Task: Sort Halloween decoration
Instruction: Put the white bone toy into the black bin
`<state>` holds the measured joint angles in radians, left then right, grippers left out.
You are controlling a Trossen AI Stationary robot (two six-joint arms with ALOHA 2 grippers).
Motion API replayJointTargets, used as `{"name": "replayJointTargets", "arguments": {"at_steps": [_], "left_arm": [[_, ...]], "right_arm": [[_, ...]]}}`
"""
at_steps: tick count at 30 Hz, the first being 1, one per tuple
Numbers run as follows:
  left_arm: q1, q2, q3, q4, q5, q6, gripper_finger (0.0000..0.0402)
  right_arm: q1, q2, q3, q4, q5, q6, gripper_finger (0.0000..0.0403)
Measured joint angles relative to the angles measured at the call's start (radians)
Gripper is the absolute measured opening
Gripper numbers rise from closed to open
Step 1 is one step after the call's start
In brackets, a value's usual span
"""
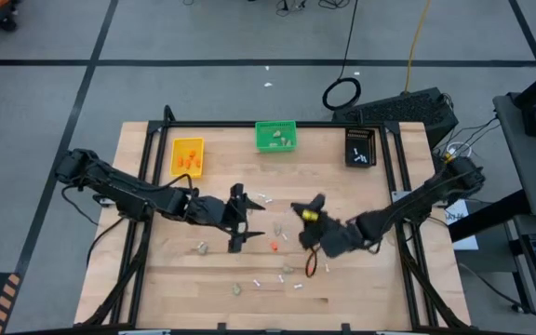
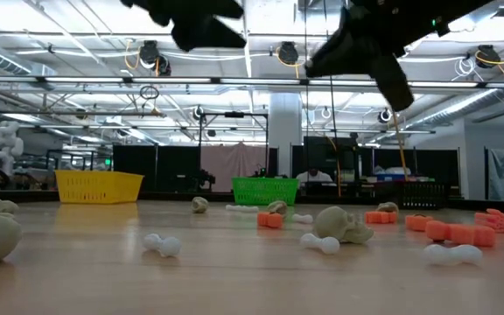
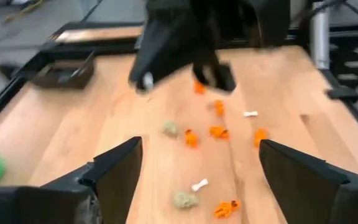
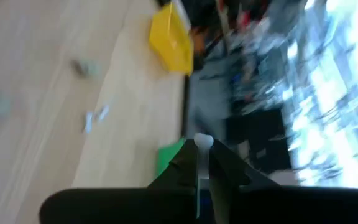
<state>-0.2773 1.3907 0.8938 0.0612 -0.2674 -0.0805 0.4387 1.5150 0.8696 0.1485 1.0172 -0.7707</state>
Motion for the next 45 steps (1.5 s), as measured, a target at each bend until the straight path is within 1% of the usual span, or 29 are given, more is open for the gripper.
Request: {"name": "replayJointTargets", "arguments": {"at_steps": [2,4,6,9,12,15,17,20,22,23,25,27,31,36,37,41,45], "left_arm": [[-0.007,0.000,-0.021,-0.002,-0.063,-0.058,0.0307],[-0.013,0.000,-0.041,-0.003,-0.137,-0.099,0.0298],[-0.013,0.001,-0.067,0.000,-0.196,-0.146,0.0291],[-0.012,0.003,-0.110,0.000,-0.257,-0.248,0.0284],[-0.018,0.003,-0.118,0.000,-0.268,-0.324,0.0281],[-0.020,0.003,-0.118,0.036,-0.265,-0.322,0.0280],[-0.025,0.003,-0.118,0.056,-0.264,-0.307,0.0280],[-0.032,0.003,-0.118,0.067,-0.264,-0.303,0.0280],[-0.038,0.003,-0.118,0.064,-0.263,-0.301,0.0280],[-0.041,0.003,-0.118,0.064,-0.263,-0.297,0.0280],[-0.045,0.003,-0.118,0.064,-0.262,-0.286,0.0280],[-0.048,0.003,-0.118,0.062,-0.261,-0.279,0.0280],[-0.051,0.003,-0.118,0.060,-0.261,-0.278,0.0280],[-0.053,0.003,-0.117,0.060,-0.262,-0.271,0.0280],[-0.053,0.003,-0.117,0.060,-0.262,-0.271,0.0280],[-0.053,0.003,-0.117,0.060,-0.262,-0.273,0.0280],[-0.053,0.003,-0.117,0.060,-0.262,-0.277,0.0280]], "right_arm": [[-0.038,-0.076,0.000,-0.173,-0.050,0.133,0.0000],[-0.086,-0.151,0.000,-0.304,-0.117,0.239,0.0000],[-0.142,-0.226,0.000,-0.401,-0.175,0.309,0.0000],[-0.242,-0.324,0.000,-0.510,-0.234,0.368,0.0000],[-0.376,-0.407,0.000,-0.583,-0.275,0.430,0.0000],[-0.545,-0.462,0.000,-0.630,-0.338,0.478,0.0000],[-0.665,-0.476,0.000,-0.649,-0.410,0.531,0.0000],[-0.840,-0.470,0.000,-0.691,-0.576,0.566,0.0000],[-0.921,-0.449,0.000,-0.691,-0.681,0.553,0.0000],[-0.952,-0.436,0.000,-0.694,-0.707,0.549,0.0000],[-1.001,-0.413,0.000,-0.694,-0.730,0.549,0.0000],[-1.045,-0.390,0.000,-0.709,-0.730,0.549,0.0000],[-1.123,-0.353,0.000,-0.787,-0.736,0.590,0.0000],[-1.184,-0.333,0.000,-0.850,-0.856,0.634,0.0000],[-1.192,-0.329,0.000,-0.854,-0.865,0.639,0.0000],[-1.229,-0.292,0.000,-0.875,-0.865,0.666,0.0000],[-1.262,-0.219,0.000,-0.909,-0.865,0.680,0.0000]]}}
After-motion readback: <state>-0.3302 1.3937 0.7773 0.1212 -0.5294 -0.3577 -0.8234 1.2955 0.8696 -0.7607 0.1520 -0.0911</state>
